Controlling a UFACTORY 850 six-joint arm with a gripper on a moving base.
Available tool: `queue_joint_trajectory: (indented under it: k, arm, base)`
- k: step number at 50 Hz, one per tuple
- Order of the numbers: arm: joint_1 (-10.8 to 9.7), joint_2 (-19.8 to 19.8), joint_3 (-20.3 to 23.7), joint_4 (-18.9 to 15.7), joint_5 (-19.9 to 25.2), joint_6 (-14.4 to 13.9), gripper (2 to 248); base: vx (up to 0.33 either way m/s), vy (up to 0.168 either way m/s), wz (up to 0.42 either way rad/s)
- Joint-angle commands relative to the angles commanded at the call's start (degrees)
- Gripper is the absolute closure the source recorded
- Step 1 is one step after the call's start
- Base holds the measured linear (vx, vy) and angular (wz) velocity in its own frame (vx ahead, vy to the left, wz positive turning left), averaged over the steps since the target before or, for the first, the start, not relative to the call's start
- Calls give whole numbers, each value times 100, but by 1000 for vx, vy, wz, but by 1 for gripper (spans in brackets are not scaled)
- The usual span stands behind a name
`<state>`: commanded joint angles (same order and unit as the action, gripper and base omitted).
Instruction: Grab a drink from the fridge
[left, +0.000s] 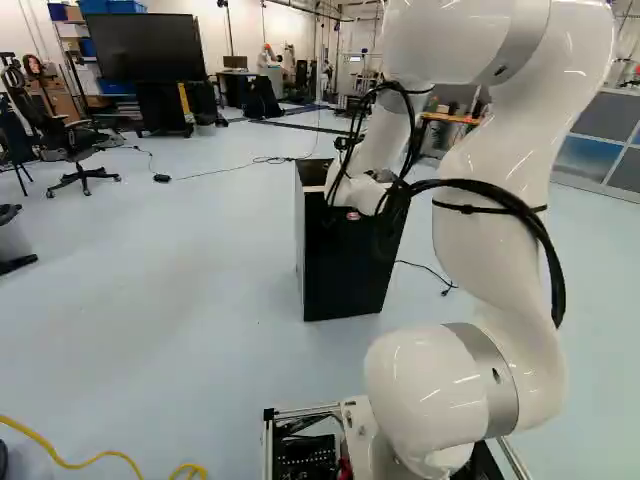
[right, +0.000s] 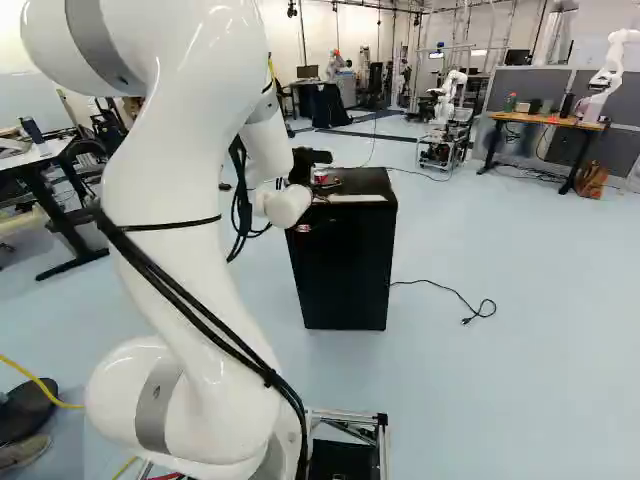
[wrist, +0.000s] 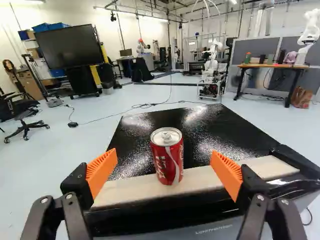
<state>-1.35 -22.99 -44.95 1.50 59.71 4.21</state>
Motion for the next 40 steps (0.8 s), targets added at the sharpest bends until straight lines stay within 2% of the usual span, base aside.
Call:
queue_joint_trajectory:
  k: [24,40]
  arm:
    - [22,-648,-487,-236,398,0,3]
    - [-27,-831,-695,-243,413,0,3]
  base:
    - [0,0,0]
    - [0,0,0]
